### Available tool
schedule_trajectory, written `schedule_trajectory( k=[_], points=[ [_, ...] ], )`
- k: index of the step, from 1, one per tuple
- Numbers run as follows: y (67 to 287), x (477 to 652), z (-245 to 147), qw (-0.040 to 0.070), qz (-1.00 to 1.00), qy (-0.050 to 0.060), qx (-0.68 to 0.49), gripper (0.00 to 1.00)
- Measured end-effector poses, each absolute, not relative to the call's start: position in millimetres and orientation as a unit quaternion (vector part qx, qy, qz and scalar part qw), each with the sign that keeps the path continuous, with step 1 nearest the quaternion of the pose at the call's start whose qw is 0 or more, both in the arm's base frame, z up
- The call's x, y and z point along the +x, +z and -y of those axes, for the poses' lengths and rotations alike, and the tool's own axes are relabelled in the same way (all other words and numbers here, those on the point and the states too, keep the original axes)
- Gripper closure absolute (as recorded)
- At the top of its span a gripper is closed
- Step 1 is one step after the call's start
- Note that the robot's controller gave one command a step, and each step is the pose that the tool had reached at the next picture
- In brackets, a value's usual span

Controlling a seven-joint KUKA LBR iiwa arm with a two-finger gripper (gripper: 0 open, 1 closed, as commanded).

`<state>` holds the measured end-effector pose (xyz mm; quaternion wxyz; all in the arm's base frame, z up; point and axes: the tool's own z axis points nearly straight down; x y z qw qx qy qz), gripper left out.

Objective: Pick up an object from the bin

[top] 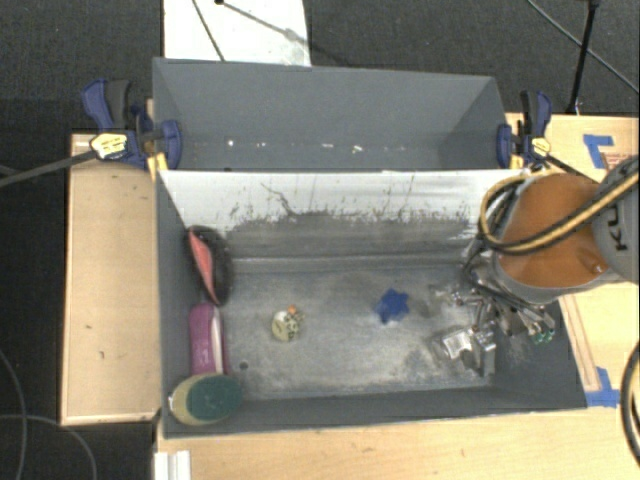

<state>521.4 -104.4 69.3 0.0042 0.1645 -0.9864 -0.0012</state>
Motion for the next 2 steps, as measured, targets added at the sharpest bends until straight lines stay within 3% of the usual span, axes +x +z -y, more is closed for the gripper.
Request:
schedule_trajectory(
  k=[1, 2],
  points=[
    [71, 490.7, 126, -0.002, 0.967, 0.001, 0.254, 0.00],
    [70, 519.1, 143, -0.001, 0.937, -0.007, 0.350, 0.00]
  ],
)
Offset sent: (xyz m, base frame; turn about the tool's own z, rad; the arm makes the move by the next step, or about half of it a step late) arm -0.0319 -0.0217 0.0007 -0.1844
